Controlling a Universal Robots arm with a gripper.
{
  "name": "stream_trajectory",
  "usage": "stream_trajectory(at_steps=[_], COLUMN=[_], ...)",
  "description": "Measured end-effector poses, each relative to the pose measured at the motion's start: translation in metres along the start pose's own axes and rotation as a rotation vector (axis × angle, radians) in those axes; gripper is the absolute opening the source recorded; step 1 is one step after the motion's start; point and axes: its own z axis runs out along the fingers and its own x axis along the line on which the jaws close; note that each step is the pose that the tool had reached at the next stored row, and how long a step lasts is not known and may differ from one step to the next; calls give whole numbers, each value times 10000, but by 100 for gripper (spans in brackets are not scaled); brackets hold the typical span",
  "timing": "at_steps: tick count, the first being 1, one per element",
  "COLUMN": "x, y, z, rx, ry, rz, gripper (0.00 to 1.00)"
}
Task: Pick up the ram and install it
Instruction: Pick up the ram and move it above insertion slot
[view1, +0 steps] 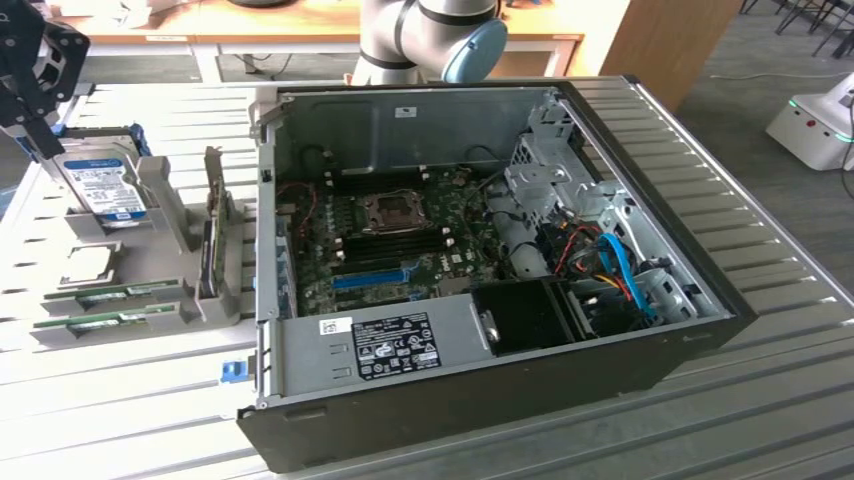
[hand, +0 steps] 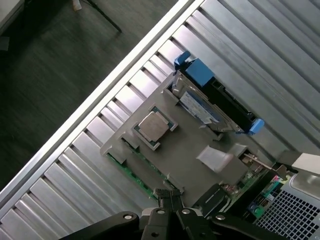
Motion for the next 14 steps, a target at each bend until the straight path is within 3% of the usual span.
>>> stream_trajectory(at_steps=[14], x=[0], y=[0], z=[0], rx=[12], ry=[38], rz=[-911], gripper=[10])
